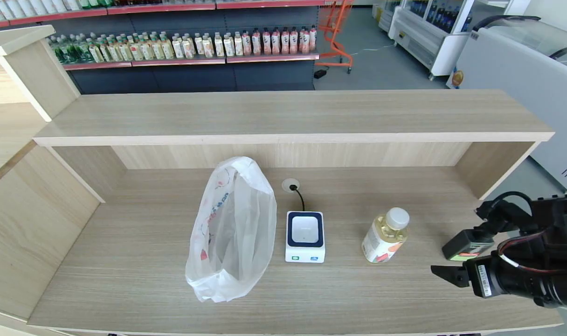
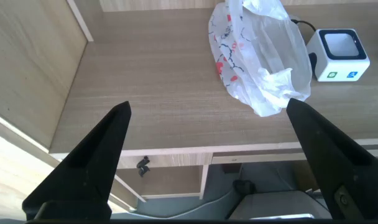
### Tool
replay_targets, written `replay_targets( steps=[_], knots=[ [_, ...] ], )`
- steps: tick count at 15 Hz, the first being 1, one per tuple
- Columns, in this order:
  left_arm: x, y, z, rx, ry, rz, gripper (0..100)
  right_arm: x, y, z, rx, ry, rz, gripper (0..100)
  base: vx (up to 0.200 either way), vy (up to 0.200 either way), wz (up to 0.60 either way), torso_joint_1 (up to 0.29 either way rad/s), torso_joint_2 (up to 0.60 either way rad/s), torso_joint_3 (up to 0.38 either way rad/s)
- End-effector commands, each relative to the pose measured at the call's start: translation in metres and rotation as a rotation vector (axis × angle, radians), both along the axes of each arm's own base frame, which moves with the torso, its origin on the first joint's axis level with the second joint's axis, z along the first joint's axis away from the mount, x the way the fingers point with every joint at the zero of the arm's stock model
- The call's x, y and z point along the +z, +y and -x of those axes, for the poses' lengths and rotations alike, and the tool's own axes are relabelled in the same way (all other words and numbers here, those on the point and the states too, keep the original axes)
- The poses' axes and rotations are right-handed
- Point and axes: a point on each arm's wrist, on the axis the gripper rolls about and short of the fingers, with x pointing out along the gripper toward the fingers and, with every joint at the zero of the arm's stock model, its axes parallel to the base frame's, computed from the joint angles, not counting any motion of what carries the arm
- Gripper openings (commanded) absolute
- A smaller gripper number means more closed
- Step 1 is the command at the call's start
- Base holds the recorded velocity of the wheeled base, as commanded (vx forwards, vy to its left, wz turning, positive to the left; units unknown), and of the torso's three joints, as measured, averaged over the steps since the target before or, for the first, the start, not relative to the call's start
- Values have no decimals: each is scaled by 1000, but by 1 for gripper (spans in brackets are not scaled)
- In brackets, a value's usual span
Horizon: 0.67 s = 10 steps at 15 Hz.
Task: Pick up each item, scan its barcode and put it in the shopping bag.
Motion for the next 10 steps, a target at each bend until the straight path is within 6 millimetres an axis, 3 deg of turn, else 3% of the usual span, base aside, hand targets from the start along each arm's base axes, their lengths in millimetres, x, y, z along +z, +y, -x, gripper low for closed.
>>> replay_targets(
  steps=[1, 10],
  knots=[
    [0, 0, 0, 0, 0, 0, 100, -24, 19, -12, 42, 86, -13, 100, 0, 0, 0, 0, 0, 0],
    [0, 0, 0, 0, 0, 0, 100, -55, 37, -51, 9, -61, 9, 100, 0, 0, 0, 0, 0, 0]
  ],
)
